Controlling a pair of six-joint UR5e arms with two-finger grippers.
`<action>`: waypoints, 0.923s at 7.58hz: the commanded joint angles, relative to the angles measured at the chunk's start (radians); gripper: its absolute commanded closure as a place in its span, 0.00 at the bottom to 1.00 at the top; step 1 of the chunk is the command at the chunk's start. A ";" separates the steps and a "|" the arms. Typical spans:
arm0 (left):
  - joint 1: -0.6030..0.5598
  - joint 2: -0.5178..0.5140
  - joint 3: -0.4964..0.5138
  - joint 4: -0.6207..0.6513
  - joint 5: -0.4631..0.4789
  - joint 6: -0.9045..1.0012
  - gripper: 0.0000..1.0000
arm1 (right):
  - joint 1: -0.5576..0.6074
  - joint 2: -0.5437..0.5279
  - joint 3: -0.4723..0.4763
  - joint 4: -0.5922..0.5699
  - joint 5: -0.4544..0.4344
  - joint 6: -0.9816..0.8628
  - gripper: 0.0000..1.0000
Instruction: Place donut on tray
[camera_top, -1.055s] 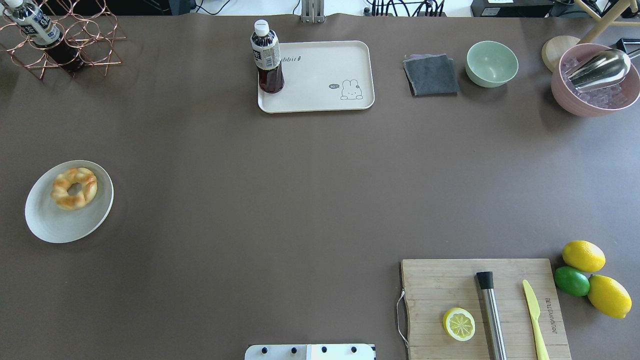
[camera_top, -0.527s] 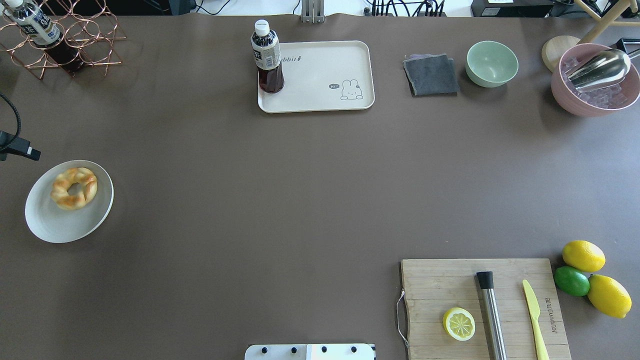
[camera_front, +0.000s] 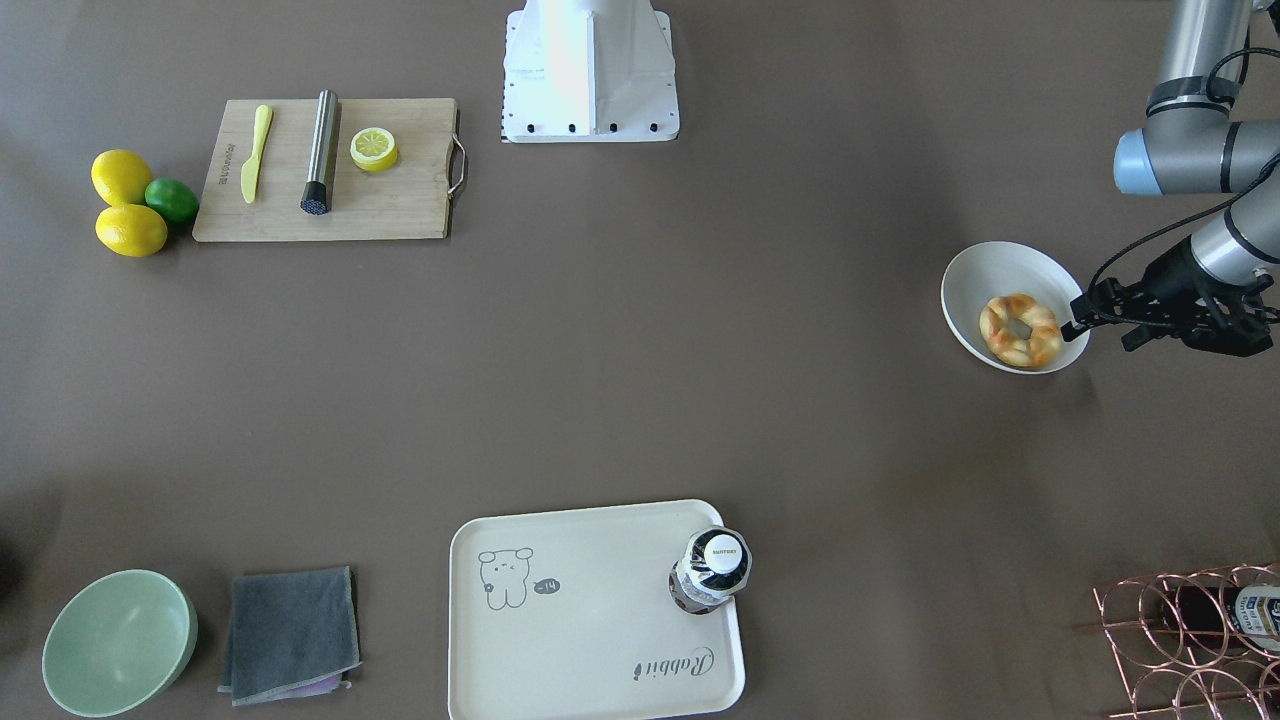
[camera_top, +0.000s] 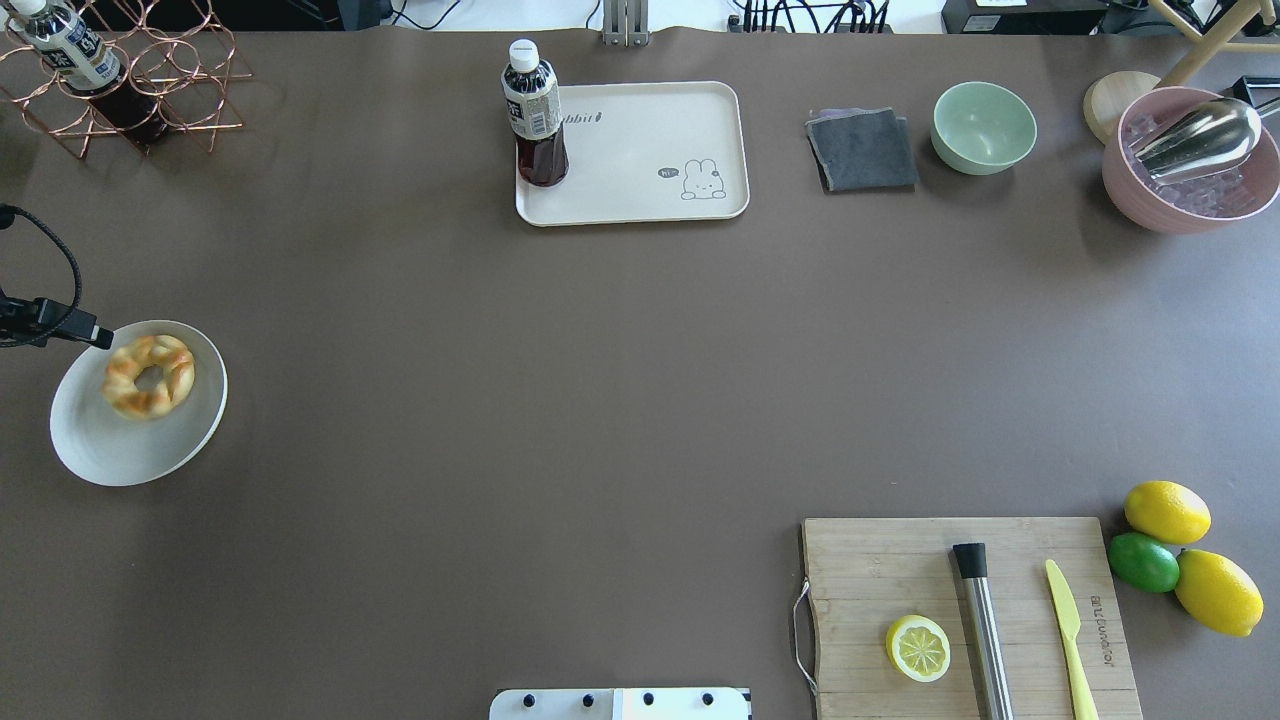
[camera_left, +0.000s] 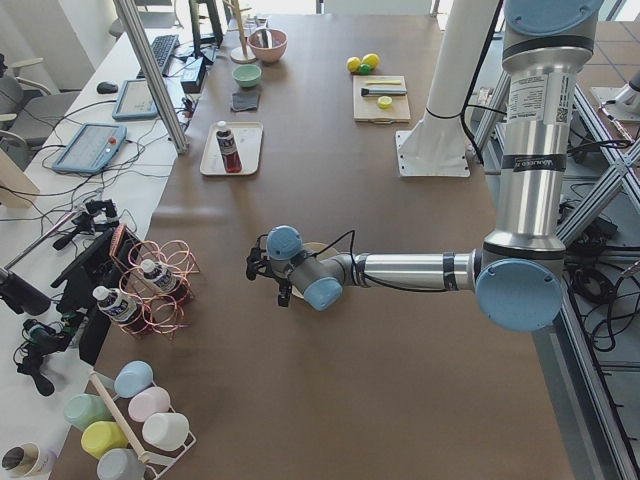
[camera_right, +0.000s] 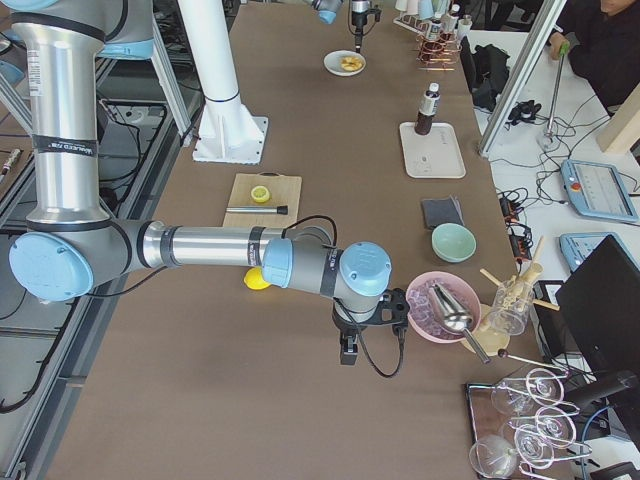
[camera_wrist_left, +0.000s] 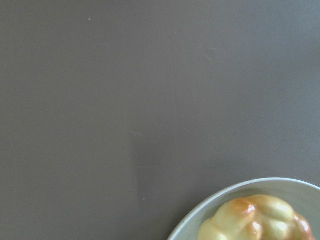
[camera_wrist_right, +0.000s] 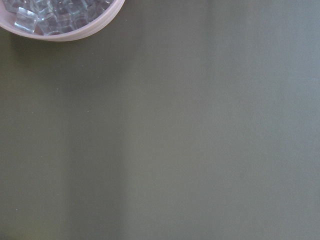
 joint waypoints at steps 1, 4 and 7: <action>0.007 0.014 0.015 -0.027 0.001 0.004 0.19 | 0.000 0.005 -0.001 0.000 -0.001 0.000 0.00; 0.007 0.028 0.015 -0.052 -0.005 0.006 0.42 | 0.000 0.005 -0.001 0.000 0.000 0.000 0.00; 0.043 0.054 0.016 -0.096 -0.003 -0.002 0.48 | 0.000 0.001 -0.001 0.000 0.000 0.002 0.00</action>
